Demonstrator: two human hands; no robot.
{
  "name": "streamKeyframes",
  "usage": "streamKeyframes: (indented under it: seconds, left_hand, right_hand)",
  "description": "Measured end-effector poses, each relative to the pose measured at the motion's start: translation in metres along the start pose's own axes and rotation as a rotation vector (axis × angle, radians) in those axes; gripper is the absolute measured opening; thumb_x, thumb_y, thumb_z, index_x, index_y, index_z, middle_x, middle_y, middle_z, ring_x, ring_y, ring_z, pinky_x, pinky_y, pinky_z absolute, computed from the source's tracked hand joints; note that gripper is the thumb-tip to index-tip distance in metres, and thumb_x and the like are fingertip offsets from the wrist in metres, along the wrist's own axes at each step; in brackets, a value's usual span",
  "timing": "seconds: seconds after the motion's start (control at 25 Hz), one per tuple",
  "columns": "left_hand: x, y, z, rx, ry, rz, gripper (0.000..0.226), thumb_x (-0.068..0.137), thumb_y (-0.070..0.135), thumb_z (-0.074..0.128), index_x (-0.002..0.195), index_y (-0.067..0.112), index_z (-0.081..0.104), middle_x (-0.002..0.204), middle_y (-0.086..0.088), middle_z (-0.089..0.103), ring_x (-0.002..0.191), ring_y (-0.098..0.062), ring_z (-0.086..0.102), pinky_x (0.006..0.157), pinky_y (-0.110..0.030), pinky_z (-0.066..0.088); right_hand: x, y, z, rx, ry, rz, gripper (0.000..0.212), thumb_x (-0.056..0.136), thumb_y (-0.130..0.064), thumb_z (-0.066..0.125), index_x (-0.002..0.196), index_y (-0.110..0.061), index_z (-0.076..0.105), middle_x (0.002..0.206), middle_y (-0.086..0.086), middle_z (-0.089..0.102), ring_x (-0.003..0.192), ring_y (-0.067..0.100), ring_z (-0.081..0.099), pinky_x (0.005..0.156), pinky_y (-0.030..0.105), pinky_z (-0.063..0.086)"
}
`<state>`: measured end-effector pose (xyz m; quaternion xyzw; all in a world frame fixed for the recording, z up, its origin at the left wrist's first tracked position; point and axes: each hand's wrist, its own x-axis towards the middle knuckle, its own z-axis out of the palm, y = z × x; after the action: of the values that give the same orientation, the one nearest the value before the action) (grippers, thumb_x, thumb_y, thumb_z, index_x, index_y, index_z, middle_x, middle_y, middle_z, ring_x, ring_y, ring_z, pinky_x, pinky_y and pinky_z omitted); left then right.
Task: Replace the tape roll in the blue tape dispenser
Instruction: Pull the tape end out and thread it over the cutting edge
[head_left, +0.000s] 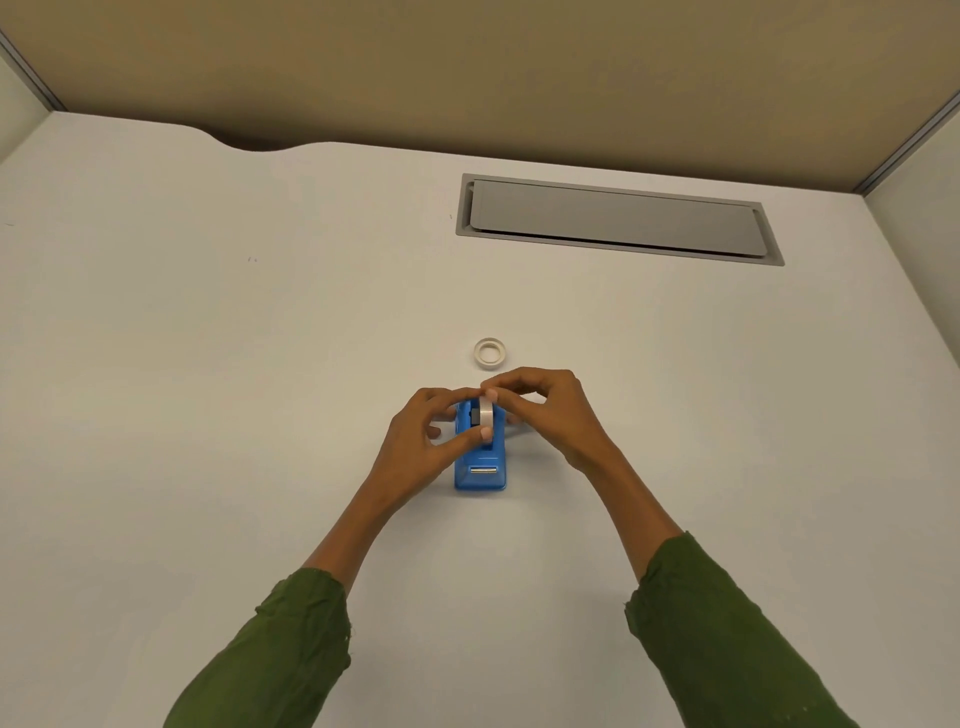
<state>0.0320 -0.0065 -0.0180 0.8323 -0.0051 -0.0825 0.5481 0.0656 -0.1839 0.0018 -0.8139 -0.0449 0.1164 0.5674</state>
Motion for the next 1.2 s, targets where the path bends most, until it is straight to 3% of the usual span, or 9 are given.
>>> streamKeyframes:
  seconds: [0.12, 0.2, 0.48, 0.72, 1.0, 1.12, 1.2]
  left_hand:
    - [0.0004, 0.0001, -0.0008, -0.021, 0.028, -0.014, 0.042, 0.073, 0.041, 0.07, 0.112, 0.036, 0.055, 0.113, 0.007, 0.056, 0.088, 0.001, 0.057, 0.064, -0.001, 0.045]
    - [0.0006, -0.0016, 0.0005, -0.012, 0.027, -0.019, 0.048, 0.073, 0.038, 0.071, 0.117, 0.029, 0.056, 0.116, 0.005, 0.056, 0.089, -0.002, 0.058, 0.064, -0.002, 0.045]
    - [0.0004, -0.0031, -0.0016, 0.025, -0.019, 0.001, 0.055, 0.069, 0.036, 0.075, 0.12, 0.034, 0.053, 0.117, 0.006, 0.054, 0.09, -0.003, 0.057, 0.065, -0.007, 0.046]
    - [0.0003, 0.0017, -0.0022, -0.014, 0.002, -0.006, 0.051, 0.062, 0.054, 0.066, 0.11, 0.045, 0.053, 0.112, 0.011, 0.054, 0.089, 0.003, 0.058, 0.066, -0.003, 0.047]
    - [0.0, -0.0031, -0.0017, -0.003, -0.024, -0.004, 0.056, 0.068, 0.035, 0.076, 0.118, 0.037, 0.052, 0.114, 0.008, 0.054, 0.09, 0.0, 0.057, 0.069, -0.011, 0.045]
    - [0.0003, -0.0042, -0.0013, -0.021, -0.016, -0.017, 0.056, 0.069, 0.033, 0.076, 0.119, 0.034, 0.052, 0.116, 0.005, 0.054, 0.092, -0.005, 0.058, 0.07, -0.011, 0.044]
    - [0.0005, -0.0045, -0.0009, -0.027, -0.011, -0.022, 0.054, 0.069, 0.033, 0.076, 0.118, 0.032, 0.053, 0.117, 0.004, 0.055, 0.092, -0.005, 0.058, 0.07, -0.01, 0.045]
  right_hand:
    - [-0.0071, 0.0062, -0.0021, 0.039, -0.091, 0.019, 0.014, 0.078, -0.028, 0.073, 0.089, -0.037, 0.071, 0.083, -0.027, 0.071, 0.085, -0.002, 0.063, 0.077, 0.013, 0.046]
    - [-0.0081, 0.0089, -0.0014, 0.052, -0.087, 0.022, 0.017, 0.076, -0.027, 0.075, 0.091, -0.033, 0.071, 0.084, -0.029, 0.069, 0.084, -0.002, 0.062, 0.071, 0.009, 0.046]
    - [-0.0028, 0.0057, 0.0065, 0.088, 0.028, 0.052, 0.006, 0.081, -0.025, 0.07, 0.083, -0.019, 0.072, 0.083, -0.01, 0.071, 0.082, 0.008, 0.063, 0.084, 0.028, 0.047]
    - [-0.0046, 0.0066, 0.001, 0.052, -0.05, 0.05, 0.013, 0.075, -0.029, 0.076, 0.087, -0.027, 0.073, 0.079, -0.022, 0.07, 0.078, -0.004, 0.063, 0.078, 0.021, 0.043]
    - [-0.0012, 0.0052, 0.007, 0.079, 0.017, 0.046, 0.007, 0.08, -0.028, 0.071, 0.085, -0.023, 0.074, 0.084, -0.01, 0.072, 0.078, 0.001, 0.063, 0.079, 0.022, 0.045]
    - [-0.0022, 0.0047, 0.0042, 0.072, -0.006, 0.061, 0.008, 0.079, -0.031, 0.072, 0.085, -0.028, 0.073, 0.086, -0.01, 0.073, 0.084, 0.005, 0.064, 0.085, 0.029, 0.049]
    - [-0.003, 0.0043, 0.0005, 0.041, -0.062, 0.061, 0.015, 0.075, -0.032, 0.075, 0.089, -0.03, 0.072, 0.089, -0.013, 0.072, 0.084, 0.0, 0.063, 0.086, 0.025, 0.047]
